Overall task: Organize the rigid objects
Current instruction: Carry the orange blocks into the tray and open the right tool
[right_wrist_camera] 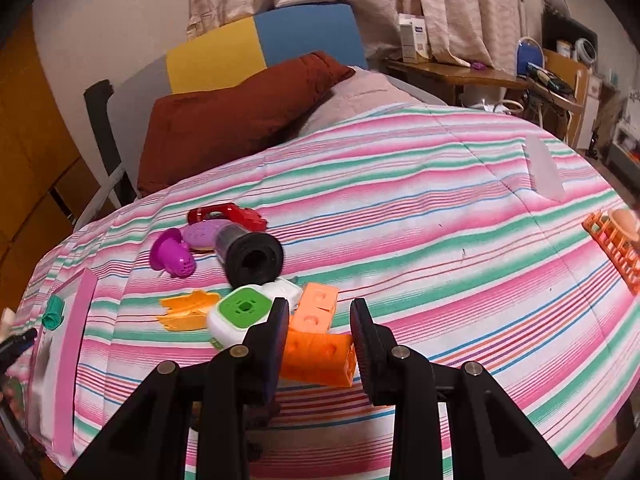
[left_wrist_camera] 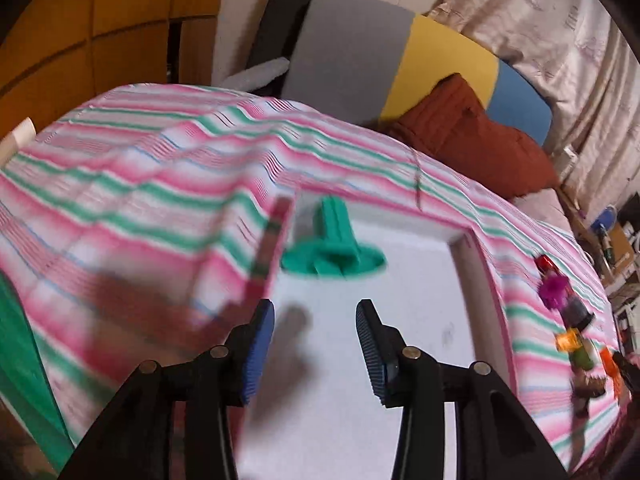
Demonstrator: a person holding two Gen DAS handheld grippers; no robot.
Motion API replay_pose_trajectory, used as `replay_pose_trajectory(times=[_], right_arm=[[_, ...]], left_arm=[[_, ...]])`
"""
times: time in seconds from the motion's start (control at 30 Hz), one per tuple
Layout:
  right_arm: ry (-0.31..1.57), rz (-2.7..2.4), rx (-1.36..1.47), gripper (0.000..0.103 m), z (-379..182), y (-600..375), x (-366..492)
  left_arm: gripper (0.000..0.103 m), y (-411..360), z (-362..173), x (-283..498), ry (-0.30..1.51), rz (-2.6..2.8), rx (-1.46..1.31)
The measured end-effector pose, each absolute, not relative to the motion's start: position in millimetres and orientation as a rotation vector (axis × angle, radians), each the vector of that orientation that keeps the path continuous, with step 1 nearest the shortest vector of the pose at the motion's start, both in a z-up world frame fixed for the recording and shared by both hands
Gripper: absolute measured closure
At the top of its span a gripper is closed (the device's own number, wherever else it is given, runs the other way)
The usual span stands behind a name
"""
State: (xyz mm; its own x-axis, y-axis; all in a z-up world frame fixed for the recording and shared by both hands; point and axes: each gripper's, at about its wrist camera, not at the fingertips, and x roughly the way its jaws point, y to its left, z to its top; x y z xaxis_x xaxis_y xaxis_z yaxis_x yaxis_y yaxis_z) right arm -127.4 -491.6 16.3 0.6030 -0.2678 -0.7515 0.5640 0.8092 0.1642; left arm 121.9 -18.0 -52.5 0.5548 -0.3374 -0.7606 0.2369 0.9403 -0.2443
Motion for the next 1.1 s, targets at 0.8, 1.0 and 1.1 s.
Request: replay_pose_trajectory(times=[0.8,1.0,1.1], right_arm=[[0.724,-0.370,0.383,0.071,35.9,-439.7,-111.5],[0.751,-0.221,0.350,0.071,37.6,-387.4,-75.1],[0.779,-0.121,0.311,0.071,36.3,-348.5,-43.9]], left_arm=[[0.060,-67.0,-47.1,31.3,0.888,-0.550,0.019],[0.060,-67.8,-49.5,25.1,0.891,-0.562,0.035],[0.060,-65.1,-49.7,22.9,0.889,-0.563,0.038]])
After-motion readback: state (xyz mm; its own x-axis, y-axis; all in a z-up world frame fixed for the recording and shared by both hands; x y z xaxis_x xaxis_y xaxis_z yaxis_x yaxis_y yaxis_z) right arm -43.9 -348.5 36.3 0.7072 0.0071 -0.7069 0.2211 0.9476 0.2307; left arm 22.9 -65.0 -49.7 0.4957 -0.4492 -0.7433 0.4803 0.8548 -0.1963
